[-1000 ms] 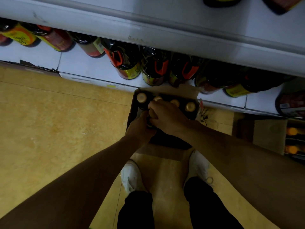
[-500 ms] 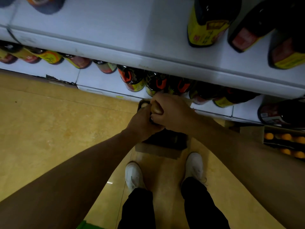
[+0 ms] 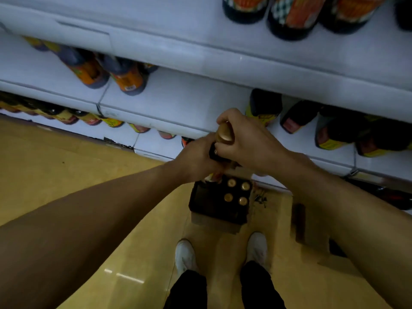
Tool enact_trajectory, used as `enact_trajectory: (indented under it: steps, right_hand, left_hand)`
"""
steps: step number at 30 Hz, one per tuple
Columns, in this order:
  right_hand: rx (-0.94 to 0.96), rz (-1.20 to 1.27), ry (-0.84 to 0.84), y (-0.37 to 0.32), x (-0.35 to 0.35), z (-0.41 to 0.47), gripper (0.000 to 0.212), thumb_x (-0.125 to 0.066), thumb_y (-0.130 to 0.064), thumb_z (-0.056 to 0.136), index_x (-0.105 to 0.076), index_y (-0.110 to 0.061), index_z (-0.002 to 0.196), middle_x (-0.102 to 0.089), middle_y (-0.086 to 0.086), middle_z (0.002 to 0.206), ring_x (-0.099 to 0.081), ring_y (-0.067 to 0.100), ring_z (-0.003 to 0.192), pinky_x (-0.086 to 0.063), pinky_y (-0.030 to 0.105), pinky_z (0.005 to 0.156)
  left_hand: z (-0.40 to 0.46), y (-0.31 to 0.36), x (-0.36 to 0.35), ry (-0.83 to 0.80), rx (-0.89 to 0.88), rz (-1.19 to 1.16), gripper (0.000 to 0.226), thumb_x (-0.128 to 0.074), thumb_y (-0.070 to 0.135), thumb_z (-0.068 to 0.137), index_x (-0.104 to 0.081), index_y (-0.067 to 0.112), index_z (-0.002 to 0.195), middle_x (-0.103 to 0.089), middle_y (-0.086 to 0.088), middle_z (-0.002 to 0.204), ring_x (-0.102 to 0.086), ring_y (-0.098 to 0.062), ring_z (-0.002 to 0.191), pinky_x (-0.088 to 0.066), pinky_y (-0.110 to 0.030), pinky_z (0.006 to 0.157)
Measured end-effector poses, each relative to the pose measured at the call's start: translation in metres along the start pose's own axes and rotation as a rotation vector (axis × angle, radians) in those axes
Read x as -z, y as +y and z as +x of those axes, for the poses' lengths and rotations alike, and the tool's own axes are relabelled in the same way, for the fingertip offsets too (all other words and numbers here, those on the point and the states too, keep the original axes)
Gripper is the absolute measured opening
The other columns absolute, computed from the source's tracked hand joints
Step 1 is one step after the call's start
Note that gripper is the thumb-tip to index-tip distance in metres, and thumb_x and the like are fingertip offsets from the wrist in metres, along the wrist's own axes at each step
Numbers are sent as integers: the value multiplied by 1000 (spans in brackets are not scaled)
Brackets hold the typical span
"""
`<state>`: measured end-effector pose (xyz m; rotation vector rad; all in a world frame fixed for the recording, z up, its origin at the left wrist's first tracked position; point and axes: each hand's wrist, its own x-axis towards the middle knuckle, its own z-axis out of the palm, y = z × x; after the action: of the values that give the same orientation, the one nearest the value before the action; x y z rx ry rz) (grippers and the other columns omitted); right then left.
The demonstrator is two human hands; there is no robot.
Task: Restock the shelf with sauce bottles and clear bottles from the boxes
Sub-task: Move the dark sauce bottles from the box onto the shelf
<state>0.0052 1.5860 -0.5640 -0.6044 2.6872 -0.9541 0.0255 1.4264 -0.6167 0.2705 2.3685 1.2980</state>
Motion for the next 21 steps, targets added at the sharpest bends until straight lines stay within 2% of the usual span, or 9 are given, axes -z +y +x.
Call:
enact_trajectory:
  steps: [2, 3, 7, 10, 15, 17, 21]
  right_hand:
    - [19, -3, 24, -19, 25, -2, 47, -70, -32, 80, -48, -21, 120, -54, -12, 93, -54, 7, 84, -46, 17, 64]
    - [28, -3, 31, -28, 38, -2, 49, -70, -33, 80, -47, -21, 122, -54, -12, 96, -54, 6, 85, -45, 16, 64]
    - [32, -4, 57, -66, 91, -5, 49, -69, -36, 81, -45, -26, 123, -51, -18, 90, -53, 2, 81, -42, 12, 61]
    - [70, -22, 102, -96, 129, -7, 51, -70, -34, 81, -47, -24, 125, -56, -12, 96, -55, 7, 85, -42, 13, 63]
    - [135, -31, 209, -143, 182, -17, 55, -72, -41, 80, -49, -25, 127, -60, -13, 108, -56, 3, 95, -47, 13, 71]
    - [141, 5, 236, -161, 200, -21, 54, -73, -44, 79, -49, -28, 125, -60, -16, 106, -59, 0, 93, -50, 14, 72]
    - [170, 48, 318, -196, 234, -30, 50, -75, -49, 76, -50, -34, 117, -59, -21, 100, -57, -12, 92, -47, 6, 71]
  left_hand:
    - [-5, 27, 19, -9, -32, 18, 26, -73, 21, 81, -53, 23, 98, -65, 5, 86, -63, -5, 80, -47, -27, 65]
    - [-7, 41, 28, -13, -51, 33, 25, -73, 24, 80, -53, 25, 96, -64, 6, 84, -63, -7, 78, -47, -29, 63]
    - [-21, 98, 62, -2, -80, 51, 27, -68, 38, 70, -50, 35, 90, -62, 9, 79, -61, -5, 72, -44, -26, 60]
    - [-32, 140, 85, 1, -149, 77, 26, -66, 40, 70, -51, 34, 90, -61, 9, 78, -59, -4, 70, -46, -28, 60]
    - [-54, 203, 123, 11, -275, 160, 23, -67, 39, 77, -53, 28, 92, -62, 4, 82, -62, -16, 77, -52, -44, 65]
    - [-63, 223, 137, 18, -285, 166, 22, -68, 40, 77, -54, 33, 92, -63, 7, 83, -63, -13, 78, -53, -41, 65]
    - [-82, 261, 163, 22, -326, 175, 22, -70, 42, 79, -52, 50, 87, -62, 24, 79, -60, 5, 76, -44, -14, 60]
